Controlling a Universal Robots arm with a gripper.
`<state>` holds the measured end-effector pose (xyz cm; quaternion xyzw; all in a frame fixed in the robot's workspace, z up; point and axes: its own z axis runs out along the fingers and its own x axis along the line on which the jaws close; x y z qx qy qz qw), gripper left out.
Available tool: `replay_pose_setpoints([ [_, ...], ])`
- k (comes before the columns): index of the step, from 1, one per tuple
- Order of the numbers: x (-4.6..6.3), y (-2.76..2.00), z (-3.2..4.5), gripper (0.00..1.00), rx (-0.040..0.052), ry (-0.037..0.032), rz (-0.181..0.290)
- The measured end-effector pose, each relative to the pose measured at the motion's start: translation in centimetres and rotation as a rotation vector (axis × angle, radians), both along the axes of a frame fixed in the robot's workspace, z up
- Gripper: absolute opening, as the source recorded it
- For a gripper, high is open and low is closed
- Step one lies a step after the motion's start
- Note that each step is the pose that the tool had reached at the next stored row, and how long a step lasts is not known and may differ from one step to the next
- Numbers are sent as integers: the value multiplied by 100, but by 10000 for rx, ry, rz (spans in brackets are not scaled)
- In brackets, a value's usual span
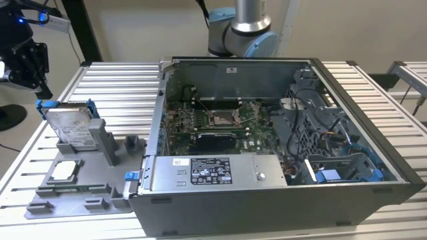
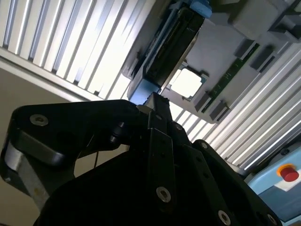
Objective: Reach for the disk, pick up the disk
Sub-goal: 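Pick up the disk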
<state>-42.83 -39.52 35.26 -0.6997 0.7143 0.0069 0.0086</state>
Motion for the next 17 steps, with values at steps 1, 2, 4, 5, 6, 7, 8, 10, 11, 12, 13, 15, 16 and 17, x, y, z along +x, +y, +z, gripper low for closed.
replay_pose_setpoints([
  [1,0,-1,0,100,0,0,0],
  [2,0,-1,0,100,0,0,0],
  [4,0,-2,0,100,0,0,0],
  [5,0,-2,0,100,0,1,0],
  [6,0,-4,0,100,0,0,0],
  [7,0,-6,0,100,0,0,0],
  [8,0,-7,0,100,0,0,0],
  [10,0,-7,0,100,0,-1,0],
  [11,0,-8,0,100,0,0,0],
  [12,0,-8,0,100,0,0,0],
  [13,0,-9,0,100,0,0,0],
  [15,0,-9,-4,100,0,0,0],
  [16,0,-9,-10,100,0,0,0],
  [17,0,-9,-19,100,1,-2,0],
])
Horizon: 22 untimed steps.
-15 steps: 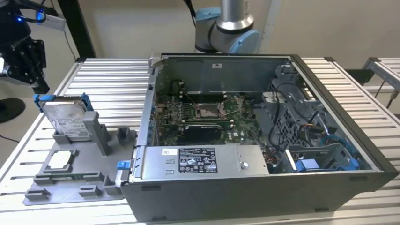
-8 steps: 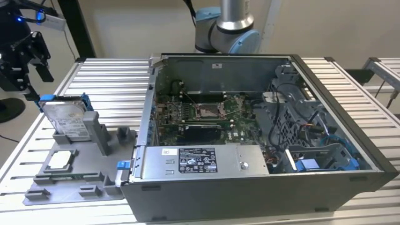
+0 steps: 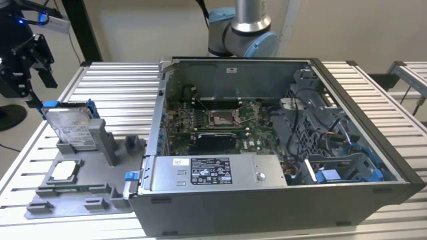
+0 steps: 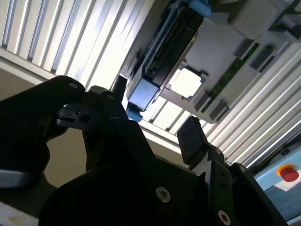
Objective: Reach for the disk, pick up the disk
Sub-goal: 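Pick up the disk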
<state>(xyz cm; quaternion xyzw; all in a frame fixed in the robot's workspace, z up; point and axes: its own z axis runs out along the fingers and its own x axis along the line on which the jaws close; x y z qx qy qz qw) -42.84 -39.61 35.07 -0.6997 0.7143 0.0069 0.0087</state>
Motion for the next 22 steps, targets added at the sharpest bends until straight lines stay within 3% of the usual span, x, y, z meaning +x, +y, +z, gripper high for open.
replay_pose_setpoints([
  [6,1,1,-70,100,-12,1,9],
  [16,0,7,-177,100,-185,-21,184],
  [22,0,9,-243,100,-235,-23,282],
])
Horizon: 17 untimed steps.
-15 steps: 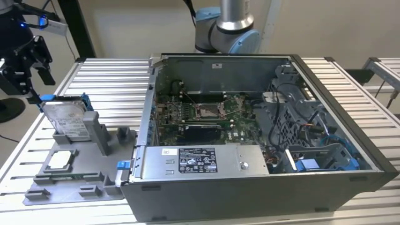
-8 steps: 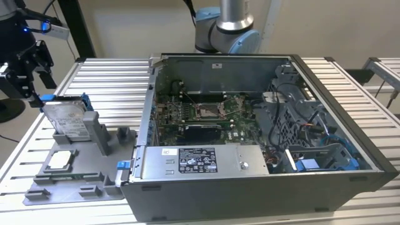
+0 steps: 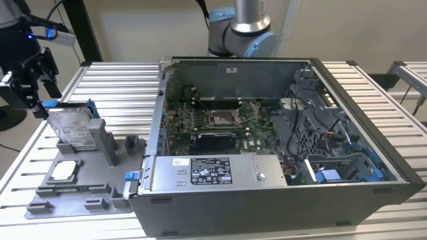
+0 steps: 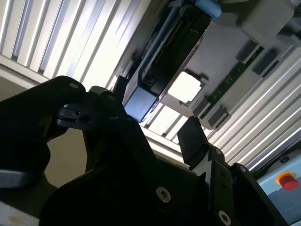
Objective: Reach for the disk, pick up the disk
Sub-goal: 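Pick up the disk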
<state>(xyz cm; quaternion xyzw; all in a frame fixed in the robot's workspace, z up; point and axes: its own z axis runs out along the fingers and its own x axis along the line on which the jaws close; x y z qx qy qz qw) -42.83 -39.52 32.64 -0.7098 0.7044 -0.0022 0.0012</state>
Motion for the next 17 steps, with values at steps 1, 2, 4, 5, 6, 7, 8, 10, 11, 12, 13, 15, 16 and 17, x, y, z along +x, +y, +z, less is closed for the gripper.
replay_pose_setpoints([
  [1,0,0,-13,100,-8,0,13],
  [2,0,1,-25,100,-16,-1,25],
  [4,0,1,-52,100,-30,-1,49],
  [5,0,1,-65,100,-35,-2,59],
  [6,0,1,-78,100,-41,-2,72],
  [7,0,1,-90,100,-46,-2,82],
  [8,0,1,-104,100,-52,-2,94],
  [10,0,1,-134,100,-65,-3,116],
  [11,0,2,-150,100,-70,-5,126],
  [12,0,2,-166,100,-75,-6,135],
  [13,0,3,-183,100,-77,-7,141],
  [15,0,3,-217,100,-79,-9,152],
  [16,0,4,-233,100,-79,-12,156],
  [17,0,5,-248,100,-80,-17,160],
])
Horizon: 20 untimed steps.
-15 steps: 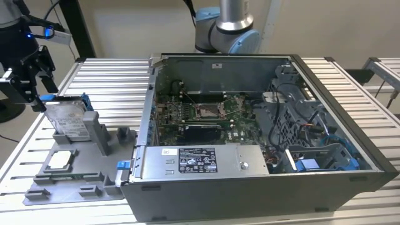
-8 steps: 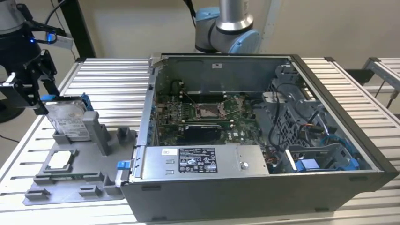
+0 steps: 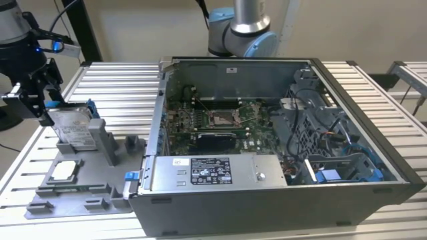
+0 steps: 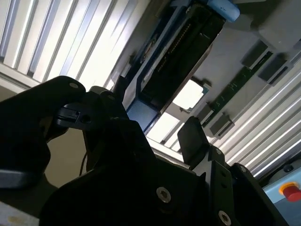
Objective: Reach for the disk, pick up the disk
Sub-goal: 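Pick up the disk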
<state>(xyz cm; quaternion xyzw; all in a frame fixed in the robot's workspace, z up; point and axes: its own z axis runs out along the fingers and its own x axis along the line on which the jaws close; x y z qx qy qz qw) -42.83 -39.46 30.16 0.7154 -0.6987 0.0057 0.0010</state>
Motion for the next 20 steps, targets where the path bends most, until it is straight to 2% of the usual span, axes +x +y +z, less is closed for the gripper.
replay_pose_setpoints([
  [9,0,38,-142,100,-3,-29,12],
  [20,0,117,-311,100,-2,-42,11],
])
